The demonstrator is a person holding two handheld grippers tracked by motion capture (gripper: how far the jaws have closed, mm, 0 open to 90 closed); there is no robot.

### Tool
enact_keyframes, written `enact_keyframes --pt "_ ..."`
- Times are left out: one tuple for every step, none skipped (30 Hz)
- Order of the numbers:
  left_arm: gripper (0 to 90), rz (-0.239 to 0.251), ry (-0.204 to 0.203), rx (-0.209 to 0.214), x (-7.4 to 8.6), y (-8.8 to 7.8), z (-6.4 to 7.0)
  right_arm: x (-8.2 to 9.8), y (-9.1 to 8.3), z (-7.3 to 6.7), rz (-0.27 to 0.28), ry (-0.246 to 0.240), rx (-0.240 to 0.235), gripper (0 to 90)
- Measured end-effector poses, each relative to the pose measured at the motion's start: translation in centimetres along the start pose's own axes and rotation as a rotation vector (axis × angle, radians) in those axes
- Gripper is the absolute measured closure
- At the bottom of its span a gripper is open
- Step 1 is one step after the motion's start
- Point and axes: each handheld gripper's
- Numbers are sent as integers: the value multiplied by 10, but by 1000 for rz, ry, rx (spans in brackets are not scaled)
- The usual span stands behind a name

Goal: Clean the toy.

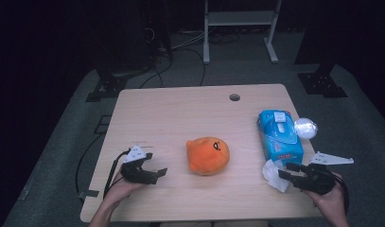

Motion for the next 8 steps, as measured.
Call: enact_keyframes --pt "97 -3 2 -4 1 0 -1 0 0 0 0 -2 0 438" --pt "97 -9 1 -8 2 0 -1 1 0 0 1 -2 0 435" --pt "97 -6 -2 -10 3 1 -2 1 0 0 3 -5 0 431" --pt "96 -6 -3 -13 4 1 -2 1 1 -1 4 -5 -1 428" --pt "97 -7 -4 -14 5 1 -1 2 1 -1 6 -4 -2 425" --pt "97 -12 -3 -13 5 2 -1 2 1 -2 9 -8 -2 422" --pt "97 -12 -3 -13 5 2 -1 2 1 -2 9 -8 -2 422" --pt "97 -15 6 -9 5 3 2 3 2 -2 10 -7 -4 419"
Point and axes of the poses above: each handheld gripper's, and its own axes: y roughly forward along the jaws, x roughly out of its underside, z roughly to its right, and after that the axes turned 15 degrees about -x, right-handed
